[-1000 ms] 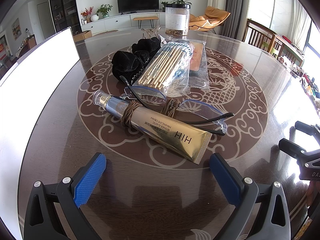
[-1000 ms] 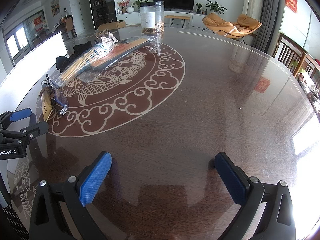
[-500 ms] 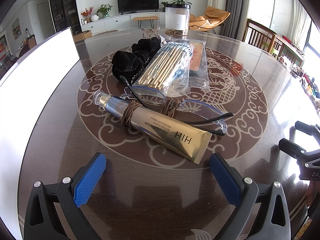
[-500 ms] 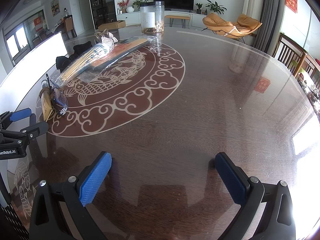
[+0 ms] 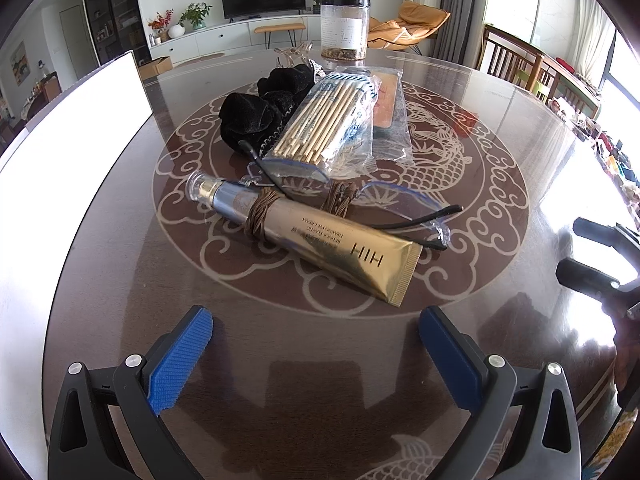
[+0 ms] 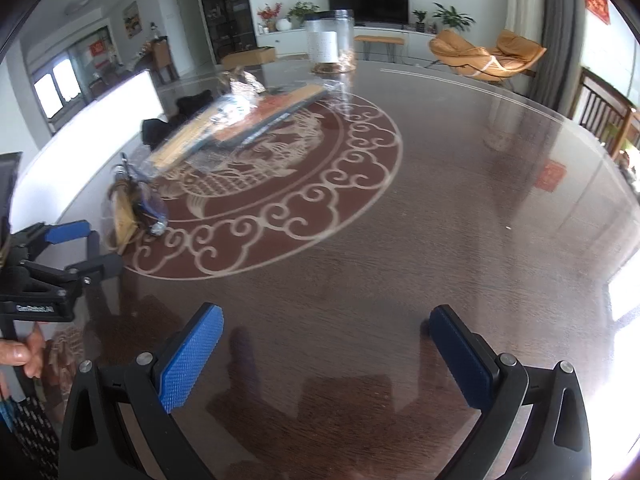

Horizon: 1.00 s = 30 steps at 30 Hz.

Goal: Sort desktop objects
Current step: 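Lower the left tool onto the gold HIH tube while the right tool approaches the black eyeglasses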

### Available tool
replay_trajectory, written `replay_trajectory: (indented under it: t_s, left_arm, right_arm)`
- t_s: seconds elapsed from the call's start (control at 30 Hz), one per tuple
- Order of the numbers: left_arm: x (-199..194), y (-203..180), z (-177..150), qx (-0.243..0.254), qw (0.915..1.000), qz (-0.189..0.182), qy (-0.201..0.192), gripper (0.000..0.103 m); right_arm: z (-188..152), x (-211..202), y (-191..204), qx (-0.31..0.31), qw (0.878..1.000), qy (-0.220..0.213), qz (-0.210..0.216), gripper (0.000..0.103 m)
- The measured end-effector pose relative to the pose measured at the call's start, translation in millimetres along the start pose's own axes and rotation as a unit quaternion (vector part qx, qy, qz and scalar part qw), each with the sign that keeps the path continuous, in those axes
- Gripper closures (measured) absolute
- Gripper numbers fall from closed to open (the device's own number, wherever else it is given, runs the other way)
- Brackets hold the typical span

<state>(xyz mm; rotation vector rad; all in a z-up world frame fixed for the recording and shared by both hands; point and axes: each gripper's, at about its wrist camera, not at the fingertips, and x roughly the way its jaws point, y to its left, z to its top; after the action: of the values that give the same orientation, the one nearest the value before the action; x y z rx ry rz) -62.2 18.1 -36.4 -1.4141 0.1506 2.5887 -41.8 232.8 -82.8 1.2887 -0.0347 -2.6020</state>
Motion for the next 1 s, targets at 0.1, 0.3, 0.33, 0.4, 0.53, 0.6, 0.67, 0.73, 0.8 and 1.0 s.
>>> replay_trajectory:
  t_s: [0.1, 0.3, 0.33, 0.4, 0.53, 0.6, 0.67, 0.73, 0.8, 1.0]
  left_arm:
    - [-15.3, 16.9, -21.5, -0.024, 0.9997, -0.003, 0.001, 0.0]
    - [-41.4, 50.6, -40.4, -0.101, 0.9936, -0.038, -0.032, 0.0]
    - [-44.0, 55.9, -41.9, -0.113, 0.9918, -0.045, -0.037, 0.0]
    - [-43.6, 62.9, -42.2, -0.13, 0.9893, -0.053, -0.04, 0.0]
    - [-40.4, 65.4, -40.7, -0.134, 0.9895, -0.037, -0.04, 0.0]
    - [-41.3, 65.1, -39.1, -0.131, 0.99, -0.026, -0.046, 0.0]
    - [-46.1, 66.5, -38.8, -0.134, 0.9891, -0.026, -0.056, 0.0]
    - [-47.7, 68.4, -36.9, -0.138, 0.9878, -0.033, -0.064, 0.0]
    - [-48.4, 68.9, -37.3, -0.139, 0.9874, -0.039, -0.065, 0.0]
    - [-43.3, 53.9, -31.1, -0.122, 0.9895, -0.055, -0.055, 0.0]
  right_arm:
    - [27.0, 5.0, 28.9, -0.065, 0.997, -0.011, 0.044, 0.002]
    - [77.9, 69.3, 91.0, -0.124, 0.978, 0.059, 0.159, 0.023]
    - [82.0, 79.0, 99.2, -0.131, 0.976, 0.066, 0.161, 0.023]
    - [91.6, 89.5, 109.5, -0.14, 0.973, 0.066, 0.17, 0.033]
    - [103.6, 101.1, 121.0, -0.154, 0.968, 0.085, 0.178, 0.074]
    - [99.9, 97.4, 128.8, -0.177, 0.966, 0.09, 0.165, 0.075]
    - [92.2, 91.6, 136.6, -0.194, 0.963, 0.095, 0.161, 0.076]
    - [81.8, 83.2, 138.8, -0.196, 0.964, 0.097, 0.152, 0.077]
    - [71.1, 74.6, 131.8, -0.18, 0.97, 0.093, 0.134, 0.082]
    - [38.1, 38.4, 58.0, -0.07, 0.995, 0.06, 0.047, 0.083]
